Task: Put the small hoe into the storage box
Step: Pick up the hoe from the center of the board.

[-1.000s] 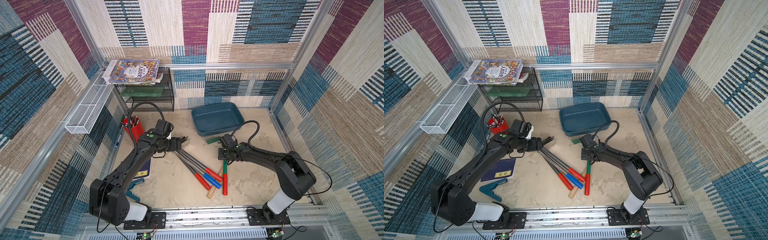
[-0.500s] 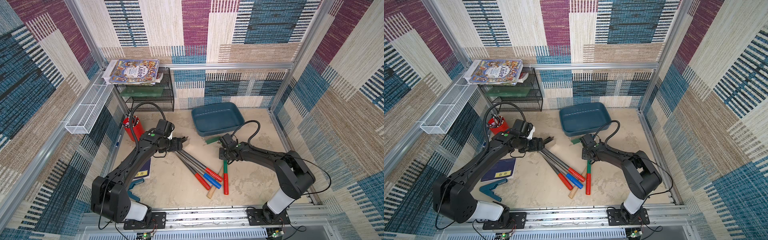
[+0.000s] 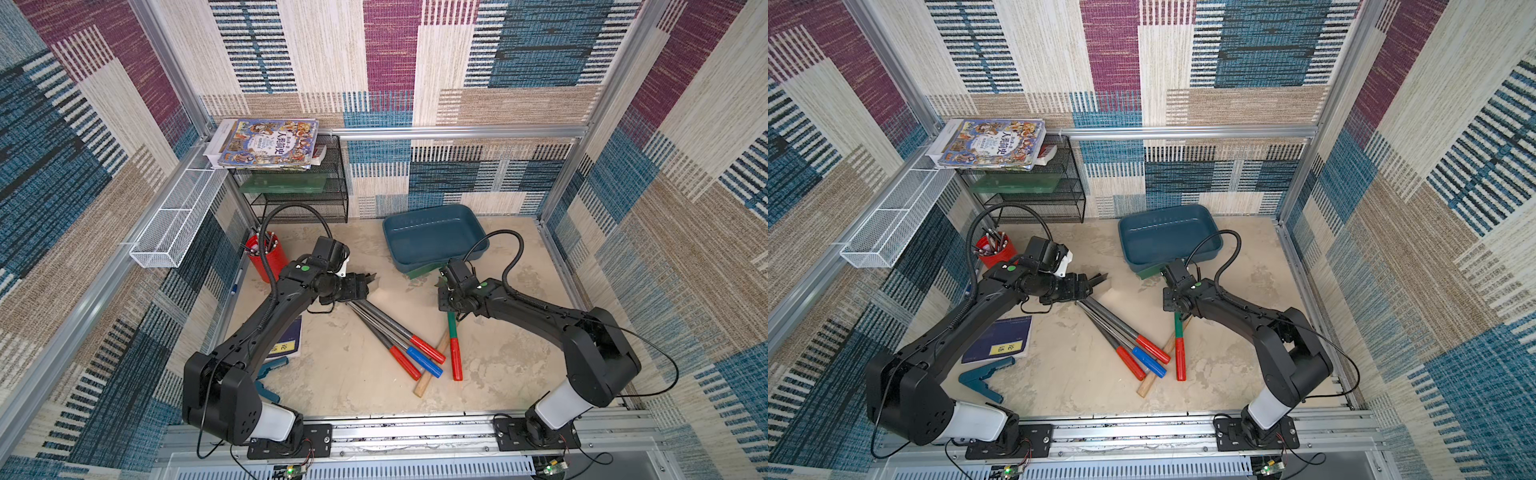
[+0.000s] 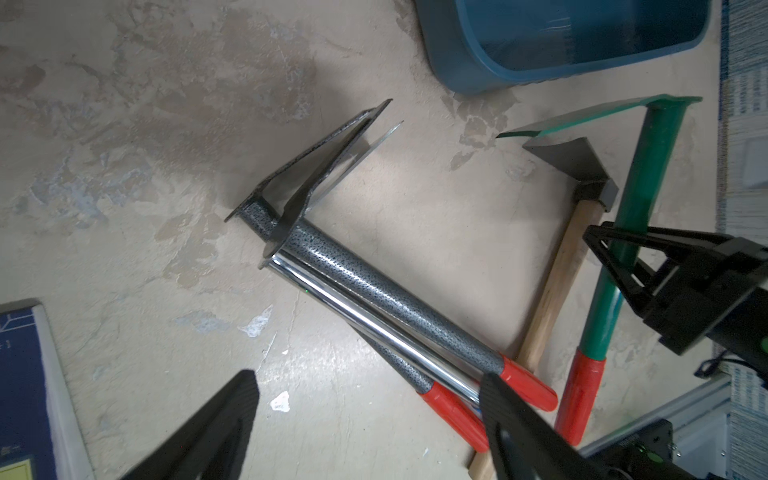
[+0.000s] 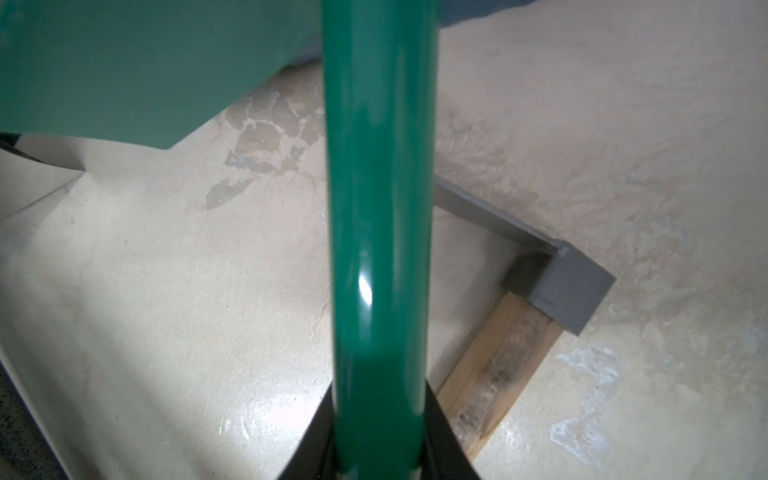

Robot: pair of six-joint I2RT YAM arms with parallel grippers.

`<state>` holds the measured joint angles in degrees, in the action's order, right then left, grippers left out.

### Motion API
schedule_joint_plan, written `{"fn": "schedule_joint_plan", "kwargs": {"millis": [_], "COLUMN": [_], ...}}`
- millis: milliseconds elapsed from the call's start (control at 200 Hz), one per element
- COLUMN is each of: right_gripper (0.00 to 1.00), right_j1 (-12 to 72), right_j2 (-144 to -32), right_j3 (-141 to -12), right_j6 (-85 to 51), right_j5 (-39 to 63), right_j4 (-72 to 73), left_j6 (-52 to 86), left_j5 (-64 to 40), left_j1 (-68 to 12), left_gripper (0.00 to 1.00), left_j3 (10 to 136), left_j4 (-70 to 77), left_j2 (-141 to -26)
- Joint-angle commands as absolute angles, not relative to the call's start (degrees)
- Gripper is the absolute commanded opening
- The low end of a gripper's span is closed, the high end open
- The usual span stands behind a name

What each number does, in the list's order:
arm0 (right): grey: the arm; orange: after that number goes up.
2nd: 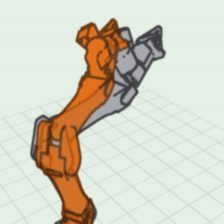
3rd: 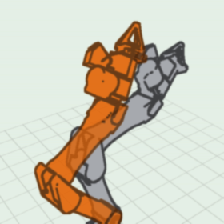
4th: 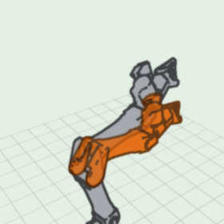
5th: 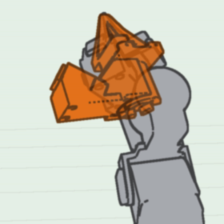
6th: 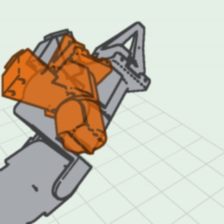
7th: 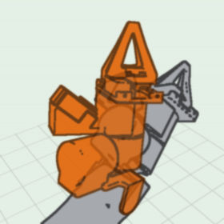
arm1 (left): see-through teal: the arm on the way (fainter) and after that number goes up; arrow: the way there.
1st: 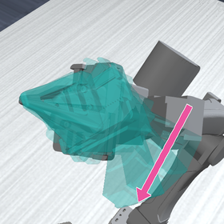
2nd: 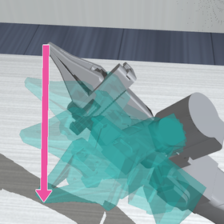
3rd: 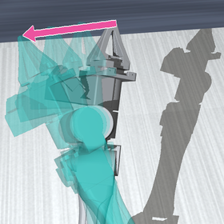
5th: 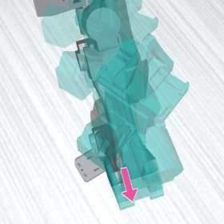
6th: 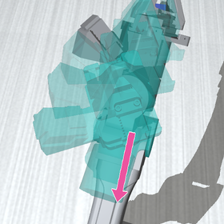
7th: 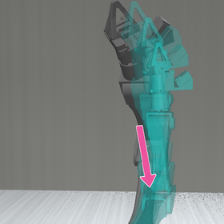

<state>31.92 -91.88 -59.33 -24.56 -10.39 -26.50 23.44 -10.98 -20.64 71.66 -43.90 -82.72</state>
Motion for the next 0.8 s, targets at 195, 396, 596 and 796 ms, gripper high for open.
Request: {"fn": "schedule_joint_plan", "kwargs": {"millis": [195, 396, 596, 796], "right_gripper": [0.08, 0.08, 0.03, 0.01], "right_j1": [29.3, 25.6, 22.7, 22.3], "right_j2": [-89.6, -91.4, -95.6, -100.3], "right_j3": [-62.2, -68.2, -75.2, -83.0], "right_j6": [-16.0, -17.6, -23.4, -29.7], "right_j5": [-6.8, -2.1, 4.2, 6.0], "right_j4": [-21.9, -24.9, -26.1, -27.1], "left_j6": [25.0, 25.2, 24.9, 24.8], "left_j5": [-14.1, -14.5, -14.2, -12.9], "left_j1": [-20.7, -20.6, -20.7, -20.6], "left_gripper": [0.87, 0.87, 0.87, 0.87], "left_j3": [72.6, 72.4, 72.9, 72.2], "left_j4": [-44.2, -44.2, -44.5, -44.9], "left_j2": [-82.4, -82.4, -82.2, -81.7]}}
